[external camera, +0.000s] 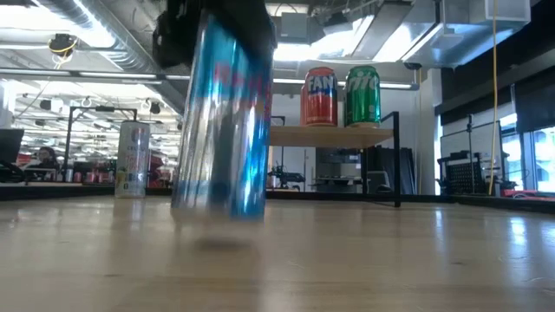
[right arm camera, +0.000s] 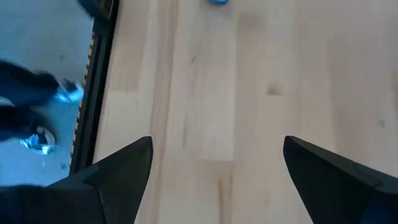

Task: Place canned beverage on shelf
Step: Put the left blue soda can on the shelf

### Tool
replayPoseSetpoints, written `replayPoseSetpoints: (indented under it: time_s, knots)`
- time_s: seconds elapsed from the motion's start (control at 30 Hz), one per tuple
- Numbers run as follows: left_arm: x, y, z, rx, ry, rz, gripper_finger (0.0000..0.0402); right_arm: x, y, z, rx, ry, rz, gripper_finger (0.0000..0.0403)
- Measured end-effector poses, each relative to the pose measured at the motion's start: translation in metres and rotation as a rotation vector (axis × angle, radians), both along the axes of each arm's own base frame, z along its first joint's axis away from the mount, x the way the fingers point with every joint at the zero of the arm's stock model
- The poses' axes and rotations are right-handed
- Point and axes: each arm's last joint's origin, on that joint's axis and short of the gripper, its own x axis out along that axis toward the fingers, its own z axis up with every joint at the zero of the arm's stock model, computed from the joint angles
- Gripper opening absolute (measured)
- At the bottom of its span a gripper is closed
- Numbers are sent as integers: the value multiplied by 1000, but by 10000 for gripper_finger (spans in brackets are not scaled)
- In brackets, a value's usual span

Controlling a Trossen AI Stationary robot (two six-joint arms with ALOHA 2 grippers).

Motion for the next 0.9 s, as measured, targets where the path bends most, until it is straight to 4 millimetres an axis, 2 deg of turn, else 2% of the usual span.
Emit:
replayPoseSetpoints:
  time_s: [0.13, 0.23, 0.37, 0.53, 0.7, 0.8, 0.9]
  knots:
    - [0, 25, 39, -13, -73, -42, 206, -3, -31, 26, 38, -81, -33, 348]
    - [0, 53, 71, 16, -117, -60, 206, -6, -59, 44, 67, -153, -75, 348]
    - [0, 101, 112, 77, -141, -86, 206, -10, -100, 63, 68, -249, -165, 348]
    - [-6, 172, 152, 140, -118, -125, 206, -13, -148, 76, 22, -316, -294, 348]
    - [-25, 244, 180, 206, -138, -110, 206, -12, -183, 77, 27, -301, -412, 348]
    - [-34, 282, 187, 263, -156, -109, 206, -10, -195, 76, 31, -289, -448, 348]
    - [-39, 314, 184, 275, -154, -105, 206, -8, -202, 73, 15, -278, -475, 348]
